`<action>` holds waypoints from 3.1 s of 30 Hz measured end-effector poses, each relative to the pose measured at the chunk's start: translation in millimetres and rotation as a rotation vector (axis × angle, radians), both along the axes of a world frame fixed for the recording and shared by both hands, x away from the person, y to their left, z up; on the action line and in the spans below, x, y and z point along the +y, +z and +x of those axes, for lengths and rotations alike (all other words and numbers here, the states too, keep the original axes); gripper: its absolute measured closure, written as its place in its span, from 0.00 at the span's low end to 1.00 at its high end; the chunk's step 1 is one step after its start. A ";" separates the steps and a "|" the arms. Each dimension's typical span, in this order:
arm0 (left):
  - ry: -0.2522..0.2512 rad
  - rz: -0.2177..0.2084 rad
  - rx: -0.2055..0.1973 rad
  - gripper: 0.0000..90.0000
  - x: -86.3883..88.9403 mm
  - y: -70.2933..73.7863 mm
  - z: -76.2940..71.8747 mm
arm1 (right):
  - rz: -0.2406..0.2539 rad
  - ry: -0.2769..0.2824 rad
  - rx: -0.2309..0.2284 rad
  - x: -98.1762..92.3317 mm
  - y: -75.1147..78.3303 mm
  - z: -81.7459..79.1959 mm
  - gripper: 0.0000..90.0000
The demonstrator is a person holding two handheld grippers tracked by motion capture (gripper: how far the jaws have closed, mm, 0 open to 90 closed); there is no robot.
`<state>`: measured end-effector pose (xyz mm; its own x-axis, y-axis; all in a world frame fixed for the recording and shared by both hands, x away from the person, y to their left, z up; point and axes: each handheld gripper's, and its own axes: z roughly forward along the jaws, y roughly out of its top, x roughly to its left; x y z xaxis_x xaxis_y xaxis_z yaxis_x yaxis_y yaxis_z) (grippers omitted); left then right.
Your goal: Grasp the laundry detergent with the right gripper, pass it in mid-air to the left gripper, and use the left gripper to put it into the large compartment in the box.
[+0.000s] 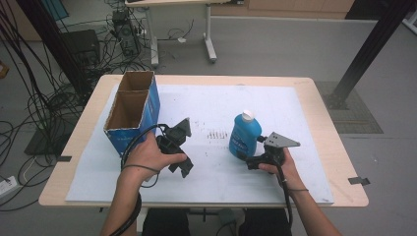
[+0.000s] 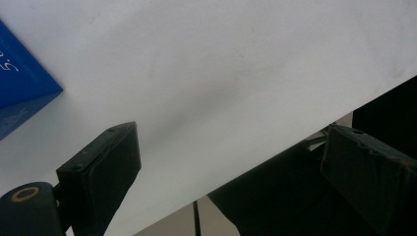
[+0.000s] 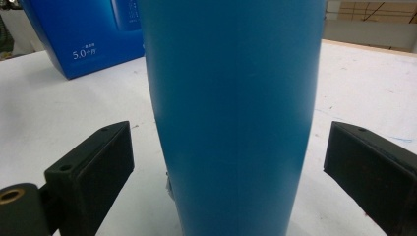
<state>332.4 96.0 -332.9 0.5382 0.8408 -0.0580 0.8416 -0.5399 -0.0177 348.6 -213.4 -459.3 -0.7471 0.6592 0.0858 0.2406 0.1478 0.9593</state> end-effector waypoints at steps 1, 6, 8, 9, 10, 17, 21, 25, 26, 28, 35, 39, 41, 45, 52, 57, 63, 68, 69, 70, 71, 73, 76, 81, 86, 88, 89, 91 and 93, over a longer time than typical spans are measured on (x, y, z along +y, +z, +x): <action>-0.001 0.001 -0.001 0.09 0.1 0.1 0.0 | 0.002 0.001 0.001 0.5 -0.1 0.1 0.05; -0.001 0.001 0.000 0.09 0.3 -0.3 0.2 | 0.009 0.005 -0.010 2.5 -0.7 1.6 0.05; 0.002 -0.001 0.001 0.09 0.2 -0.6 0.0 | 0.012 0.006 -0.011 3.4 -1.1 2.0 0.05; 0.001 -0.001 0.002 0.09 0.3 -0.7 0.1 | 0.013 0.007 -0.012 3.9 -1.2 2.2 0.05; 0.002 0.000 0.002 0.09 0.3 -0.9 0.1 | 0.014 0.008 -0.012 4.4 -1.4 2.4 0.05; 0.001 -0.002 0.002 0.09 1.0 -0.8 0.3 | 0.021 0.008 -0.020 7.4 -2.5 4.2 0.05; 0.001 -0.003 0.004 0.09 1.7 -1.2 0.4 | 0.025 0.007 -0.019 8.9 -3.4 4.9 0.05; 0.003 -0.002 0.004 0.09 2.3 -1.4 0.1 | 0.025 0.007 -0.022 9.9 -4.0 6.1 0.05; 0.003 -0.002 0.004 0.09 2.4 -1.4 0.1 | 0.026 0.008 -0.023 10.0 -4.1 6.3 0.05; 0.003 -0.002 0.003 0.09 2.9 -1.3 0.3 | 0.026 0.007 -0.023 10.1 -4.1 6.3 0.05; 0.001 -0.001 0.001 0.09 2.1 -0.7 0.1 | 0.026 0.005 -0.026 9.9 -3.9 6.4 0.05; 0.002 0.002 0.002 0.09 2.1 -0.8 0.2 | 0.028 0.004 -0.027 9.8 -3.6 6.2 0.05; 0.007 0.006 0.001 0.09 2.1 -0.9 0.3 | 0.029 0.004 -0.027 9.8 -3.5 6.2 0.05; 0.018 0.011 -0.001 0.08 2.2 -1.0 0.5 | 0.027 0.002 -0.027 9.5 -3.5 6.5 0.05; 0.018 0.006 0.006 0.09 2.3 -0.5 0.9 | 0.028 0.001 -0.031 9.3 -3.3 6.5 0.05; 0.022 0.005 0.003 0.09 2.4 0.3 1.2 | 0.030 0.001 -0.032 9.2 -3.1 6.4 0.05; 0.025 0.002 0.005 0.09 2.8 0.5 0.6 | 0.031 0.002 -0.031 9.0 -2.9 6.5 0.05; 0.021 0.003 0.004 0.09 2.9 0.3 0.5 | 0.032 0.002 -0.031 9.0 -2.7 6.4 0.05; 0.022 0.001 0.004 0.09 2.8 0.2 0.4 | 0.031 0.002 -0.032 9.1 -2.6 6.4 0.05; 0.022 0.002 0.003 0.09 2.8 0.4 0.6 | 0.030 0.002 -0.032 9.1 -2.7 6.4 0.05; 0.022 0.002 0.003 0.09 2.8 0.4 0.6 | 0.030 0.002 -0.032 9.1 -2.7 6.4 0.05; 0.024 0.001 0.003 0.09 2.4 0.5 0.6 | 0.031 0.003 -0.031 9.3 -2.7 6.3 0.05; 0.023 -0.002 0.004 0.09 2.1 0.6 0.6 | 0.031 0.002 -0.032 9.5 -2.8 6.4 0.05; 0.022 -0.005 0.001 0.09 1.5 0.8 1.2 | 0.030 0.003 -0.032 9.6 -2.8 6.6 0.05; 0.020 -0.003 0.002 0.09 1.8 1.2 1.0 | 0.029 0.003 -0.033 9.4 -2.6 6.5 0.05; 0.020 -0.003 0.003 0.09 1.9 0.9 0.7 | 0.031 0.004 -0.034 9.6 -2.5 6.4 0.05; 0.021 -0.003 0.003 0.09 1.7 0.7 0.4 | 0.030 0.005 -0.034 9.7 -2.4 6.4 0.05; 0.021 -0.004 0.000 0.09 2.1 0.7 0.5 | 0.031 0.005 -0.034 9.8 -2.3 6.4 0.05; 0.020 -0.005 0.001 0.09 2.5 1.2 0.6 | 0.030 0.006 -0.035 10.2 -2.3 6.4 0.05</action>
